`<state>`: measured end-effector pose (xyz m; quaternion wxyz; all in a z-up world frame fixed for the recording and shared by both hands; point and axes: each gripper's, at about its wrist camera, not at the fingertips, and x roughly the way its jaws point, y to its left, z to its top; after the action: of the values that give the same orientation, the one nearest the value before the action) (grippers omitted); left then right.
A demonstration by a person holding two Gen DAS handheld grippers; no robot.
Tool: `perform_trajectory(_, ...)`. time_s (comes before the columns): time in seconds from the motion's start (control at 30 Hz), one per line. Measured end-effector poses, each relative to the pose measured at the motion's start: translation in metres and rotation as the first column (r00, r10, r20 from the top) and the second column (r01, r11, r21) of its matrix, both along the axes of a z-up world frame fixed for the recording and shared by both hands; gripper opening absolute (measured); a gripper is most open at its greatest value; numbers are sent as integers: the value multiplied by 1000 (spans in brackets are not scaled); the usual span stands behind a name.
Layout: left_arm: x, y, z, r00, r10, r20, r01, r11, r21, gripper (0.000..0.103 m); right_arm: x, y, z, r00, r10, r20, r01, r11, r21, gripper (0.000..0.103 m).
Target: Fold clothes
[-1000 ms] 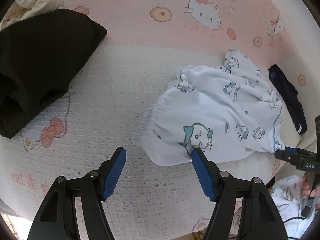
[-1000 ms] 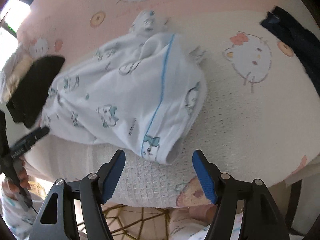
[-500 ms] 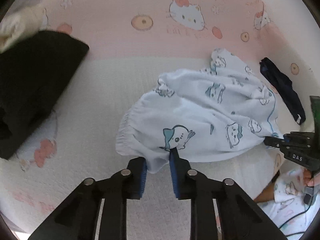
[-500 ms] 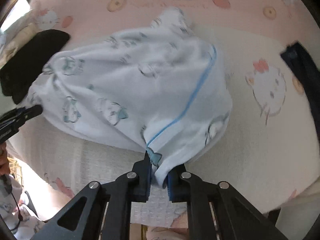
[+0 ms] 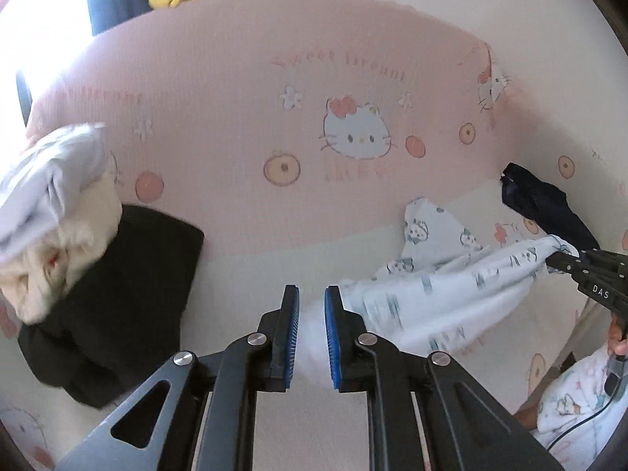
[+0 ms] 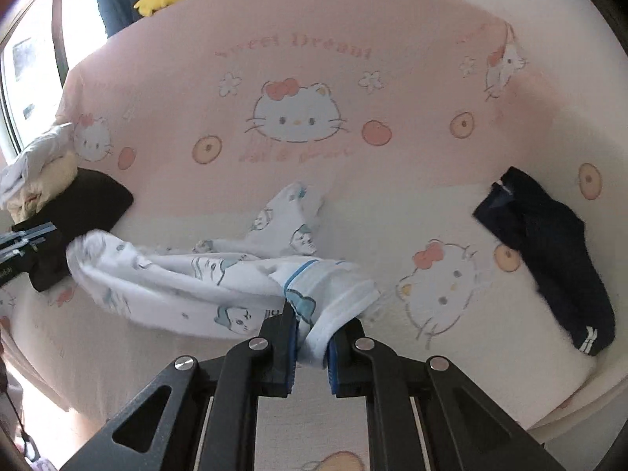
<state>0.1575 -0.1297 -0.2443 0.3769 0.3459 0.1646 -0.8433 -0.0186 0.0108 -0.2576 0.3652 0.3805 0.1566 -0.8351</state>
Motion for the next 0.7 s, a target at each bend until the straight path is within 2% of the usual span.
perform_trajectory(0.17,-4,-5,-10,1000,-13,-16,14,998,57,11,-10,-2,-13,999,-20,38,19,999,38,10)
perform_trajectory(0.33,0,-9,-27,997,3,-73,12,980,201,12,-16,0,-21,998,-20,51,18,998,55,11)
perform_trajectory(0.37,2,-10,-31,997,4,-72,12,973,231,12,-16,-1,-22,998,-25,54,22,997,68,16)
perform_trajectory(0.4,4,-10,-35,998,9,-57,5,971,239,12,-16,-2,-24,998,-37,54,32,996,87,32)
perform_trajectory(0.43,6,-9,-37,999,14,-48,-3,972,236,12,-15,-3,-26,997,-54,51,48,993,107,42)
perform_trajectory(0.47,9,-8,-39,999,19,-40,-9,972,234,14,-12,-2,-26,997,-60,54,54,993,109,60)
perform_trajectory(0.5,12,-8,-40,999,20,-39,-10,970,242,17,-9,-2,-25,996,-61,60,54,993,104,67)
perform_trajectory(0.53,15,-8,-42,999,23,-35,-13,967,254,31,-4,-2,-24,996,-57,64,50,994,101,68)
perform_trajectory(0.57,18,-8,-44,999,27,-32,-17,964,265,55,0,-2,-22,996,-51,66,45,994,101,69)
perform_trajectory(0.6,22,-6,-44,999,29,-40,-17,965,262,65,8,-2,-19,997,-36,62,30,995,94,71)
perform_trajectory(0.63,26,-5,-45,998,29,-48,-16,966,260,69,15,-3,-16,999,-18,49,13,996,91,72)
perform_trajectory(0.7,30,-1,-46,998,8,-60,8,965,262,69,27,-5,-12,1000,15,19,-16,995,98,74)
